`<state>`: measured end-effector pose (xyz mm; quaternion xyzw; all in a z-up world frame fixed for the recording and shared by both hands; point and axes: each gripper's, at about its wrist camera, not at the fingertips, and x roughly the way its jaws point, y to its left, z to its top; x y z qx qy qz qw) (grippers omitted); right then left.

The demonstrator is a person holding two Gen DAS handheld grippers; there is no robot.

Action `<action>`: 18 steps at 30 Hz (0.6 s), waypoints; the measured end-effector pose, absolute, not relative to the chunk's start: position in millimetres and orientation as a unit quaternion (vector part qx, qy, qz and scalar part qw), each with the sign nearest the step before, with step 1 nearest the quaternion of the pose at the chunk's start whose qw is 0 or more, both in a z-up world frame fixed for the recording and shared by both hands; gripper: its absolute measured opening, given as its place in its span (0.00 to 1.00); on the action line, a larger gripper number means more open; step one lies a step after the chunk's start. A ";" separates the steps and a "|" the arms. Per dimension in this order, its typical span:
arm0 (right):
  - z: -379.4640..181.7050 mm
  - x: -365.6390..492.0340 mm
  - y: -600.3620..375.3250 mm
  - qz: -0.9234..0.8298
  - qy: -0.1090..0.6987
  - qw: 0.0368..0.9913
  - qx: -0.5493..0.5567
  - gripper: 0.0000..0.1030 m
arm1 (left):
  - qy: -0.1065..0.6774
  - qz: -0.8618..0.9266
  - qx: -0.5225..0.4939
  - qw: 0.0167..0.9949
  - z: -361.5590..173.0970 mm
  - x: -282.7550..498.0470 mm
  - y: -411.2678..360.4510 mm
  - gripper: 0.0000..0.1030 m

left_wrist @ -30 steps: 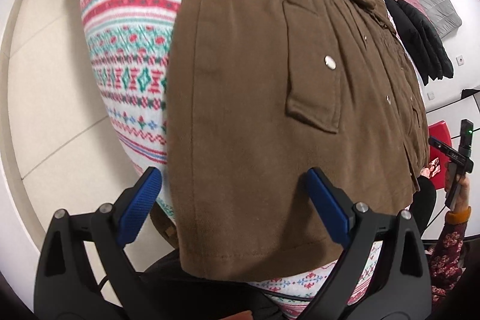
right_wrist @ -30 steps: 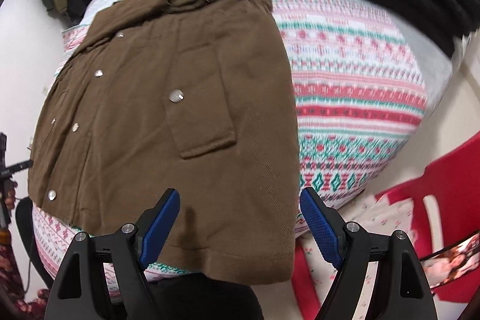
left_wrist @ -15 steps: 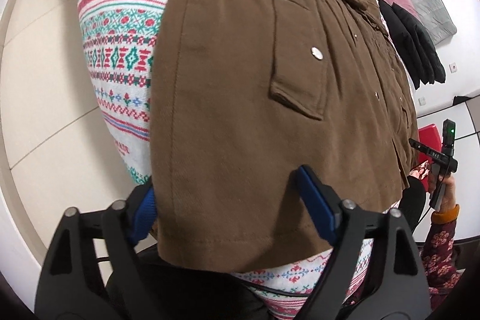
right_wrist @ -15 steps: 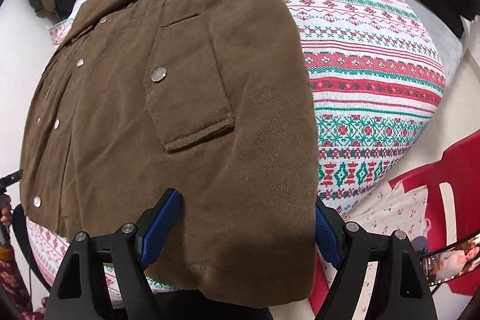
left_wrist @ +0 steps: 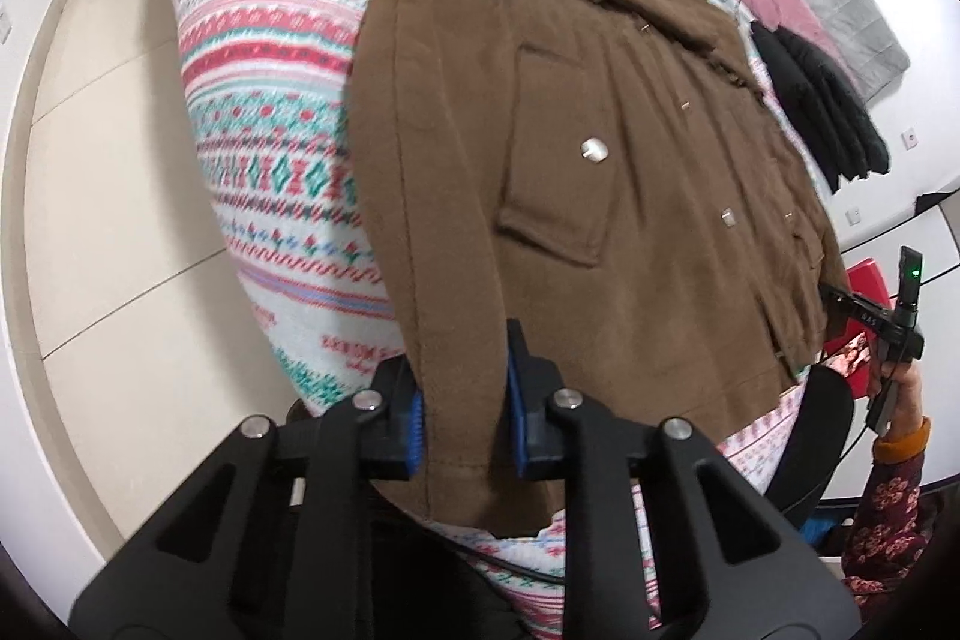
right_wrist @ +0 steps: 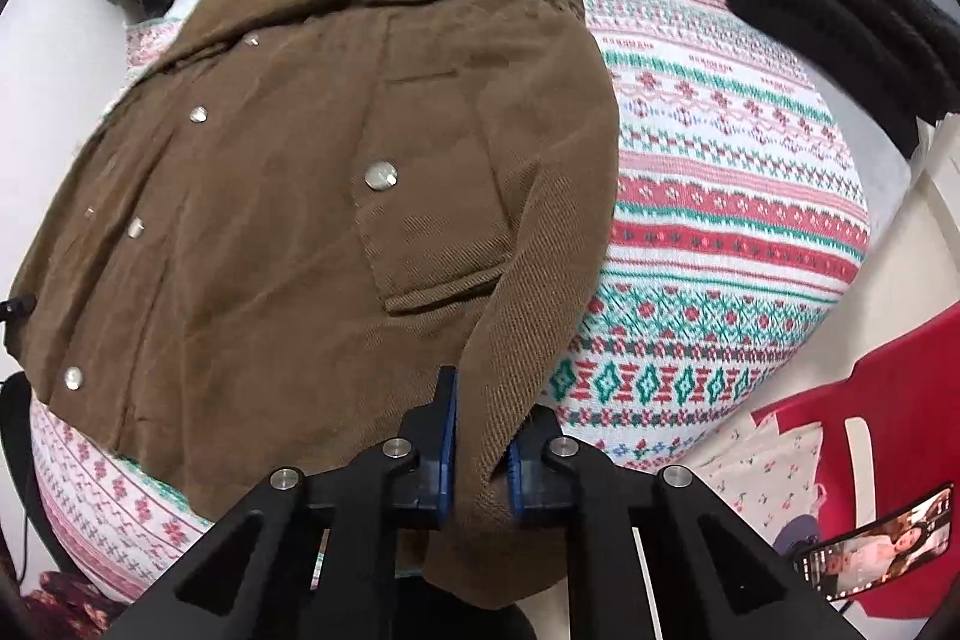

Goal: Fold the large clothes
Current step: 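Grasp the coat hem with both grippers, then lift the hem with both grippers and fold it toward the fur collar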

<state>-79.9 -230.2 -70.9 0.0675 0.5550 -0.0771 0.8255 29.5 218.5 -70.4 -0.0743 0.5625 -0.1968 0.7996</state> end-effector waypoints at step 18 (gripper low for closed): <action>41.5 -21.5 -230.9 -0.050 0.383 0.915 0.115 0.10 | 0.395 -0.249 -0.121 0.876 56.9 93.3 187.9 0.16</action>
